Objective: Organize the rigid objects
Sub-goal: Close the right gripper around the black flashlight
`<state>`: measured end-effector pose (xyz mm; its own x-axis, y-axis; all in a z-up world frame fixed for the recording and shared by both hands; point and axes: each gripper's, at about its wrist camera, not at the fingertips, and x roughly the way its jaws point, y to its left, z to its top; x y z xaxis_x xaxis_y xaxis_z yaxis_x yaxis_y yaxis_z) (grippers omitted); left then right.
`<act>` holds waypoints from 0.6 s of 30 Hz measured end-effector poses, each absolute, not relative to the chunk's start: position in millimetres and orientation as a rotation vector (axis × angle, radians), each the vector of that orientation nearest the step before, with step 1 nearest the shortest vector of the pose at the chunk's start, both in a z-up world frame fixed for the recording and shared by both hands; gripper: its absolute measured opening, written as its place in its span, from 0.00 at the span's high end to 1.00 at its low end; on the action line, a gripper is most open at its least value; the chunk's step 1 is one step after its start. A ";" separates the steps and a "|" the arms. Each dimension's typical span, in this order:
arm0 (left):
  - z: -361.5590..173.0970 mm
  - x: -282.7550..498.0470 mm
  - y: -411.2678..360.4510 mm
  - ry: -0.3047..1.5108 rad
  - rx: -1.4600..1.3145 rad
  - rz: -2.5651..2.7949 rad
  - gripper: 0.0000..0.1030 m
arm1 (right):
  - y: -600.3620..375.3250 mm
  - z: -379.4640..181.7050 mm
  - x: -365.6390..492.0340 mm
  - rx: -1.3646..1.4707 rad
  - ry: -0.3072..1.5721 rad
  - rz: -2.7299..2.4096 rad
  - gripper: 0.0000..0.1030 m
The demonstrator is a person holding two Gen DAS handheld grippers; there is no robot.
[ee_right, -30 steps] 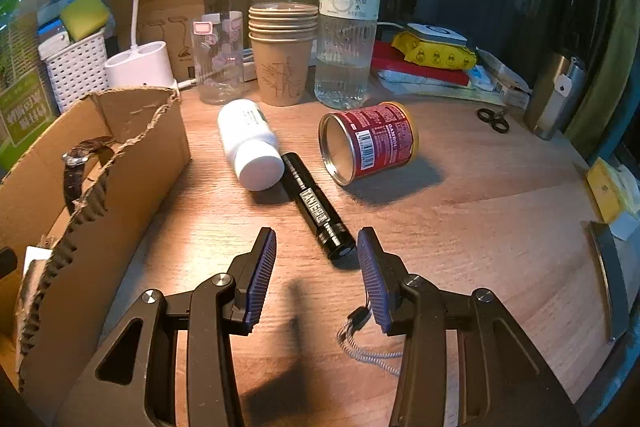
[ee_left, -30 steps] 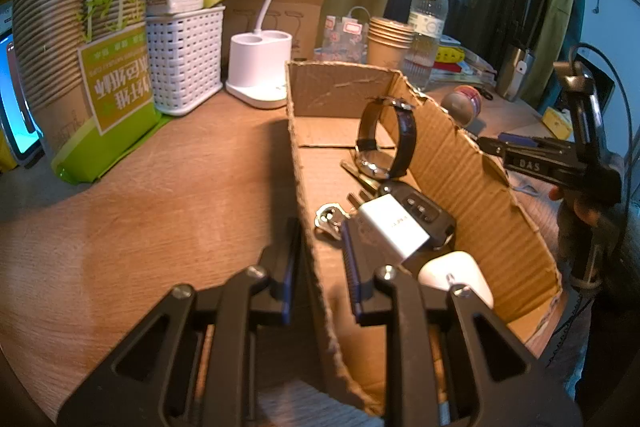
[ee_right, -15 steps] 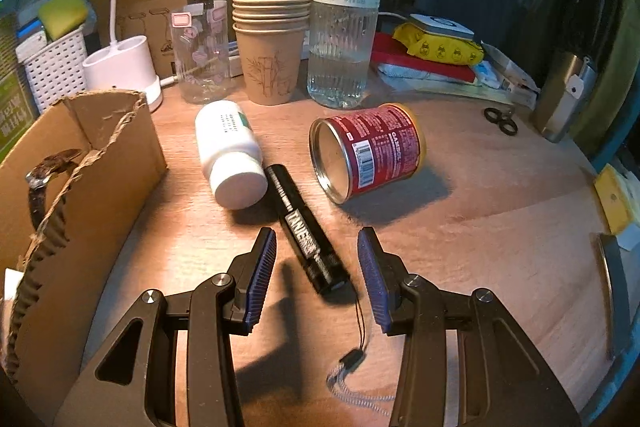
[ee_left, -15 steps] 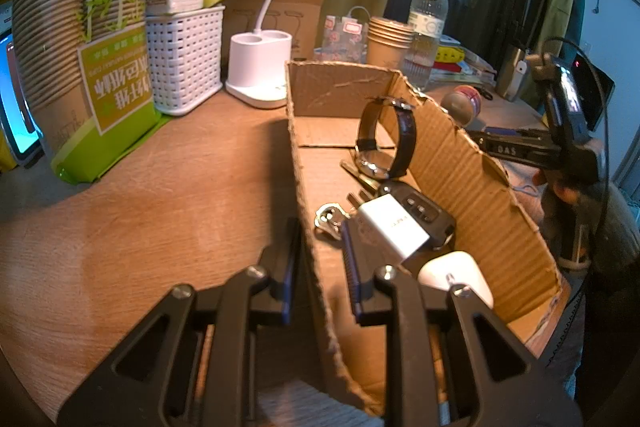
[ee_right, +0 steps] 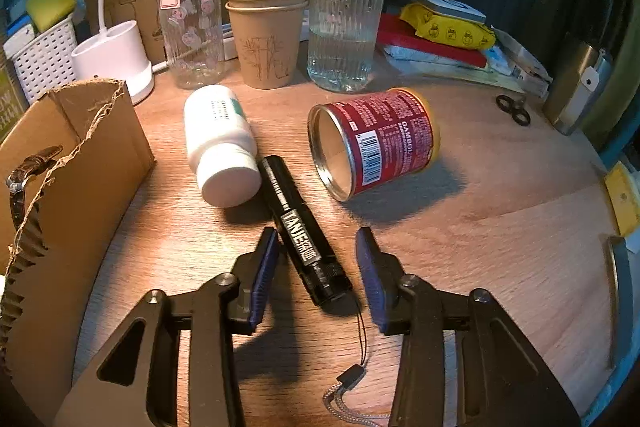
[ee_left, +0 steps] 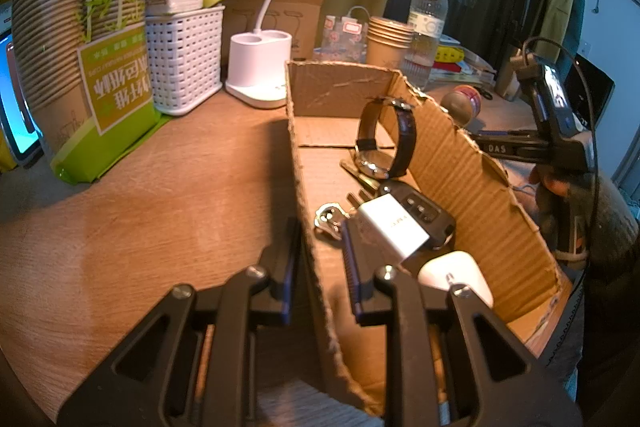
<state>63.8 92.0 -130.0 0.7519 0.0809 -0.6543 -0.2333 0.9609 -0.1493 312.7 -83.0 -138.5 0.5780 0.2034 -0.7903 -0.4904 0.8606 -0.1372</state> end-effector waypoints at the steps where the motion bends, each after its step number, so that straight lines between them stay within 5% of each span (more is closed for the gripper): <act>1: -129.9 63.6 92.3 0.700 -0.229 0.173 0.79 | -81.9 -138.5 311.8 -0.372 0.861 0.410 0.70; 4: -130.6 64.1 92.2 0.701 -0.228 0.173 0.79 | -79.5 -137.8 309.4 -0.393 0.846 0.393 0.78; 18: -132.3 64.5 91.6 0.705 -0.225 0.175 0.79 | -87.9 -124.5 286.3 -0.329 0.773 0.423 0.79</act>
<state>64.5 91.6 -132.3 0.7486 0.0830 -0.6578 -0.2342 0.9613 -0.1452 286.3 -87.9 -124.5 0.6395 0.2455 -0.7285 -0.4814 0.8667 -0.1305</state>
